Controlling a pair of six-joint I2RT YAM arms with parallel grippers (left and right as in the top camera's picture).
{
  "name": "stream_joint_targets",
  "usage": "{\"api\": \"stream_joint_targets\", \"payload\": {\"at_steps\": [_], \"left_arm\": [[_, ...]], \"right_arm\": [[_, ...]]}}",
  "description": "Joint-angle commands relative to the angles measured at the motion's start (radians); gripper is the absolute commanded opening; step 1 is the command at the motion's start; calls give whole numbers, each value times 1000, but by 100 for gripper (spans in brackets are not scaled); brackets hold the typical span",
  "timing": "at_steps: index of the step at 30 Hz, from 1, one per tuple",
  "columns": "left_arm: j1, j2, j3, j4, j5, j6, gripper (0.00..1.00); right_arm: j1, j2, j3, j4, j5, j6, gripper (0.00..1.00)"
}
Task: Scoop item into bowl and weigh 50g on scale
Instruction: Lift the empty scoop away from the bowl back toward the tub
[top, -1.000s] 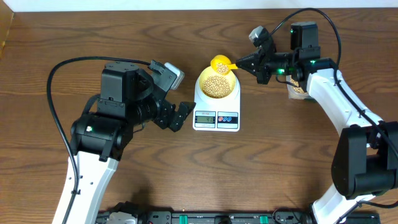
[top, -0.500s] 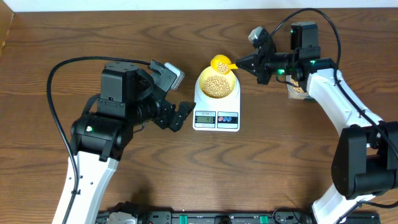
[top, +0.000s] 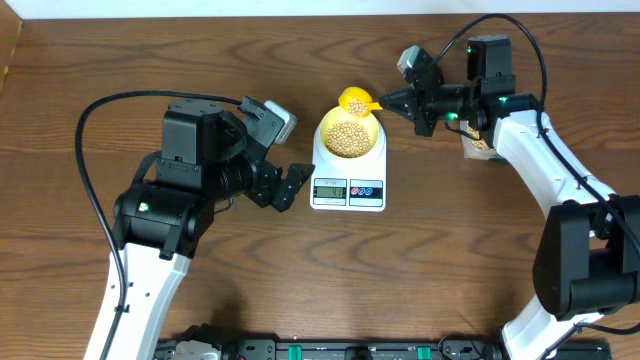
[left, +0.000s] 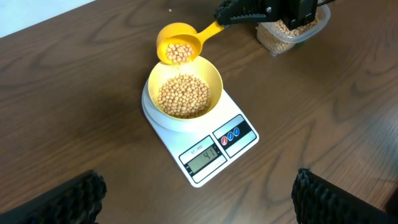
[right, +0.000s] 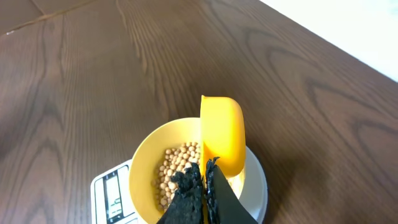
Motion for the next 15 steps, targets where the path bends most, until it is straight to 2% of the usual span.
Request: {"api": "stream_joint_targets", "payload": {"at_steps": [1, 7, 15], "left_arm": [[5, 5, -5, 0, 9, -2, 98], [5, 5, -5, 0, 8, -2, 98], [5, 5, -5, 0, 9, -2, 98]], "right_arm": [[8, 6, -3, 3, -4, -65, 1], [8, 6, -3, 2, -4, -129, 1], [19, 6, -3, 2, -19, -372, 1]]}}
